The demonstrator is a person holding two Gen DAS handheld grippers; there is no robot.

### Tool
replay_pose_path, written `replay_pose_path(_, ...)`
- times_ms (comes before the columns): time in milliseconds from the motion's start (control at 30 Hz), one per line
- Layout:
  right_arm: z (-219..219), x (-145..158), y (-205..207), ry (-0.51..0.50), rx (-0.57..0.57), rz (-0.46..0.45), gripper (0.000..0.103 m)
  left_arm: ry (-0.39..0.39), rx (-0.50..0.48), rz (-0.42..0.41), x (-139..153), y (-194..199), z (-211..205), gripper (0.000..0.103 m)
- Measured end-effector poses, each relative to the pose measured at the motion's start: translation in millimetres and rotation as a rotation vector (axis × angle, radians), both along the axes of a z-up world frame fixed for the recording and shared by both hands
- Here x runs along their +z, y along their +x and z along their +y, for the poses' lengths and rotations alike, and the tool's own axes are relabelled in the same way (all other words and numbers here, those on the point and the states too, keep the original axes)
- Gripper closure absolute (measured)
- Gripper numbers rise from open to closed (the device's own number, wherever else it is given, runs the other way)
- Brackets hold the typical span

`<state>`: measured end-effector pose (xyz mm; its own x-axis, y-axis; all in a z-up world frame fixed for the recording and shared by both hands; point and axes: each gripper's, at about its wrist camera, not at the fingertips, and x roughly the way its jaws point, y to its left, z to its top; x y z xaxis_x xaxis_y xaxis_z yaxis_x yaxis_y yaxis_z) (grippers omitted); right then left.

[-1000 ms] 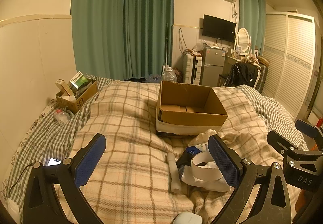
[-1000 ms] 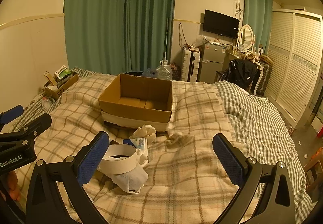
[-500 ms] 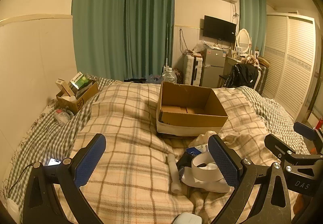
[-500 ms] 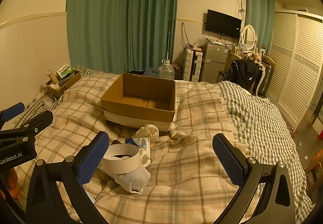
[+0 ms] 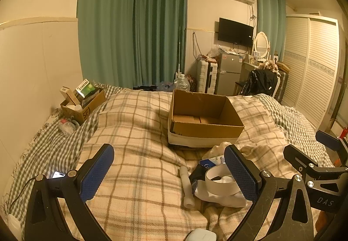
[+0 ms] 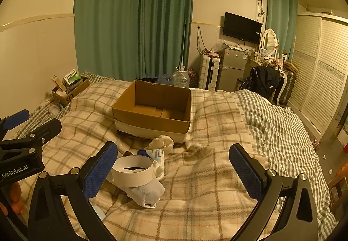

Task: Organize objects

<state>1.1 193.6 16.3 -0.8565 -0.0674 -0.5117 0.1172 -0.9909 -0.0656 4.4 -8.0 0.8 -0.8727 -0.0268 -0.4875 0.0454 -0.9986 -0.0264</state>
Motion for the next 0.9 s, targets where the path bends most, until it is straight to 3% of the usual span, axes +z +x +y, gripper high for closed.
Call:
replay_pose_path(333, -5.0, 6.5, 10.5, 0.005, 0.021, 0.013, 0.000, -0.003, -0.003, 0.024, 7.7, 8.8, -2.0, 0.000)
replay_pose_path(633, -12.1, 1.3, 9.1, 0.013, 0.043, -0.002, 0.000, 0.002, 0.008, 0.003, -3.0, 5.7, -10.1, 0.000)
replay_pose_path(900, -35.1, -46.8, -25.8, 0.045, 0.113, -0.155, 0.000, -0.021, 0.077, -0.094, -36.1, -15.1, -29.6, 0.000)
